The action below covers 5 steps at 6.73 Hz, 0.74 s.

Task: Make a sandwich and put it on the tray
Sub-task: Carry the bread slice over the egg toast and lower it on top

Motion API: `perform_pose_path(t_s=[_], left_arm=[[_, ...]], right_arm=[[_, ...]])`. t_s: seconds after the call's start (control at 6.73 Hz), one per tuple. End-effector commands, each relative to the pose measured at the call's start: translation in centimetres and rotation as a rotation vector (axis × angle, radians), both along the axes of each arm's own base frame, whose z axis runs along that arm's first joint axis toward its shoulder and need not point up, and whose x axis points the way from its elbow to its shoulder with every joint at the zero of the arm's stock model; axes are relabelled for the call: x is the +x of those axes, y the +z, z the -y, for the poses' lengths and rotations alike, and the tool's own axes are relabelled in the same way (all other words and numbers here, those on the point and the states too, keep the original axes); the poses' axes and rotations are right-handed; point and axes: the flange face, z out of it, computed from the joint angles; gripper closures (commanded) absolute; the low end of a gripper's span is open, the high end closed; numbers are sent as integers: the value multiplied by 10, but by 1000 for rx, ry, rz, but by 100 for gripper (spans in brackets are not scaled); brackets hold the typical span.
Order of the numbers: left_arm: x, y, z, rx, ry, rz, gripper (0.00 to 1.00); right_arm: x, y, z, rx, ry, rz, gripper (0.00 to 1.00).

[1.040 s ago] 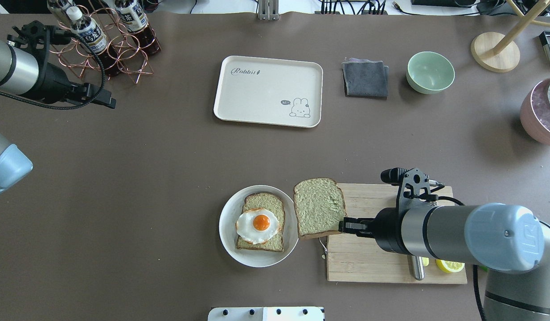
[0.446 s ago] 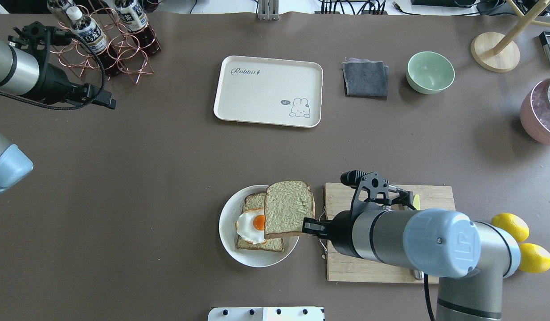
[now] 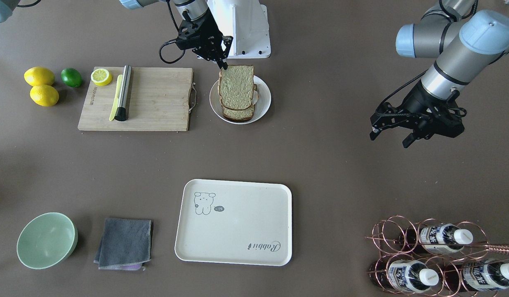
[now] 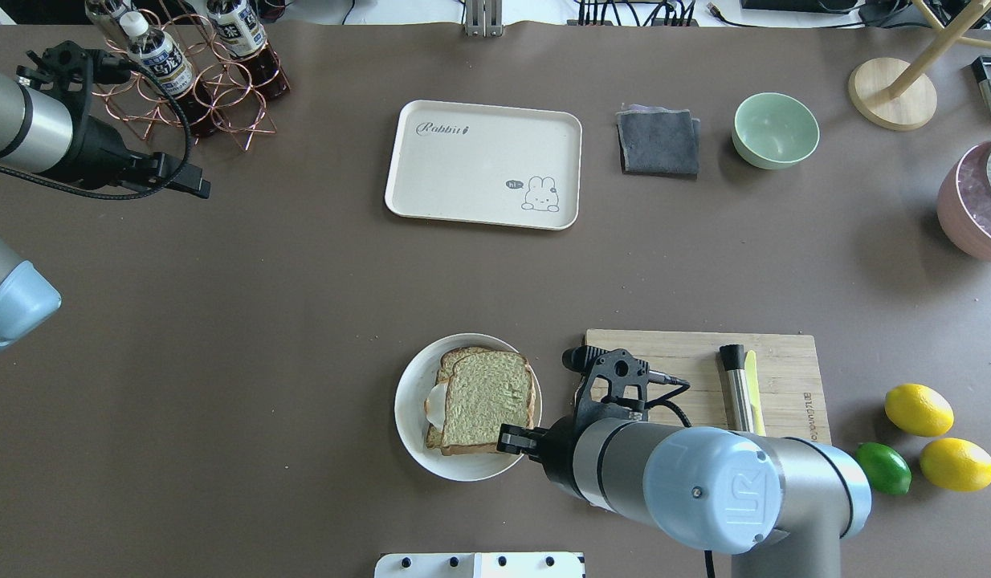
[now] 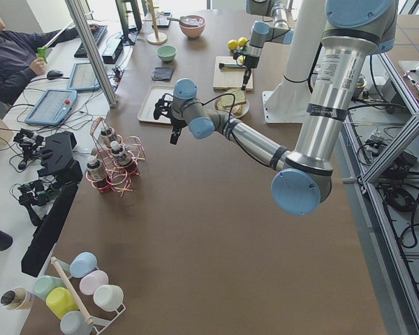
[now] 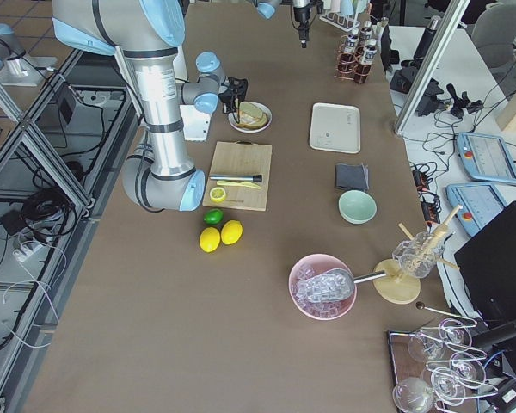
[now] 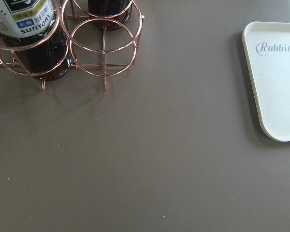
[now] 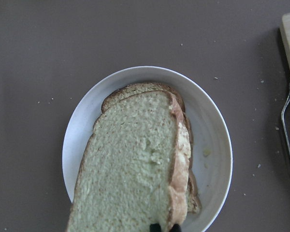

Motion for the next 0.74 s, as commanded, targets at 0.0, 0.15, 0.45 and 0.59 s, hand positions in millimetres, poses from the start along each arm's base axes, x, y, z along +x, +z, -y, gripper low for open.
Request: perform_pose_path(t_s=[0.0,0.15,0.45,0.59], left_arm=[[0,0,0,0,1,-1,1],[1,0,0,-1,3,0,1],[7,-4,1,5,9,-3,1],[8,-6,1,6,8,-3,1]], right_arm=[[-12,-7,3,7,17,-1,100],[-12,-5,5,7,21,-4,100],[-13,3,19,7,41,-21,100],[-15,5,21,6,44,-27,100]])
